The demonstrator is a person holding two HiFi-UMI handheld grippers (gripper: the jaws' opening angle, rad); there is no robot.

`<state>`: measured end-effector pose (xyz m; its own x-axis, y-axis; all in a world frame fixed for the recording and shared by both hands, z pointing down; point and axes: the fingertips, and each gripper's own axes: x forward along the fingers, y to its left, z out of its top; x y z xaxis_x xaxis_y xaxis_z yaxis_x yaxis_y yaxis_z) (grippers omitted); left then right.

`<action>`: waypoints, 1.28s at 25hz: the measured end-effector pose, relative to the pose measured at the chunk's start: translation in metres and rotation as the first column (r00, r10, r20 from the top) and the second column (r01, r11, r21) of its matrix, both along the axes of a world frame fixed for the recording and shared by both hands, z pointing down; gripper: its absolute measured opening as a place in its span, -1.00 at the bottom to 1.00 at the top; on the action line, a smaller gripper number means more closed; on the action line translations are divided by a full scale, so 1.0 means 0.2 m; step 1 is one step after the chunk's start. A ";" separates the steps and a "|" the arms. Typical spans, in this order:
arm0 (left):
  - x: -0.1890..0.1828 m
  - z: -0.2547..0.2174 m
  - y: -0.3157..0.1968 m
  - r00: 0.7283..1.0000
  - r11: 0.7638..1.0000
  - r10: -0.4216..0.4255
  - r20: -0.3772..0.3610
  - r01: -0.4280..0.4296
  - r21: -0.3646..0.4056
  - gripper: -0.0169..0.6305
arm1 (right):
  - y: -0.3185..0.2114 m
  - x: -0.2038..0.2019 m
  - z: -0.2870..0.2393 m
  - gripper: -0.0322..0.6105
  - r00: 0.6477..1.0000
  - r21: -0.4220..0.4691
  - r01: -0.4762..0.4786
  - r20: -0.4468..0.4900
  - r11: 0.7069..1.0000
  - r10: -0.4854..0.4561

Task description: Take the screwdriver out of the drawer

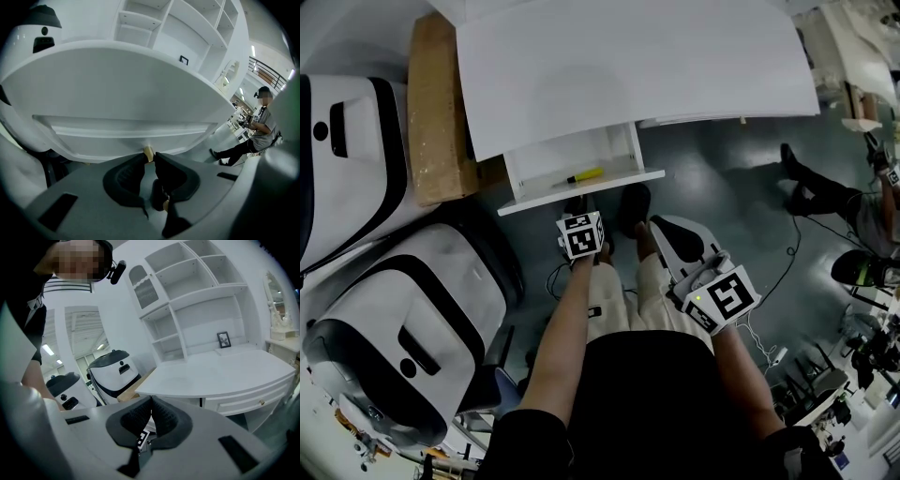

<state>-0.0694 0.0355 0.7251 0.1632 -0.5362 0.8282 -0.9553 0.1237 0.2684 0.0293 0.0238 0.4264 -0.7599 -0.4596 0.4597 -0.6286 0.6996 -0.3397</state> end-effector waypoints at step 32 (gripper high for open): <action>0.13 -0.02 0.35 0.996 0.996 -0.084 0.029 0.083 0.021 -0.69 | 0.05 0.26 -0.03 -0.84 0.956 -0.002 0.292 0.014 0.957 -0.292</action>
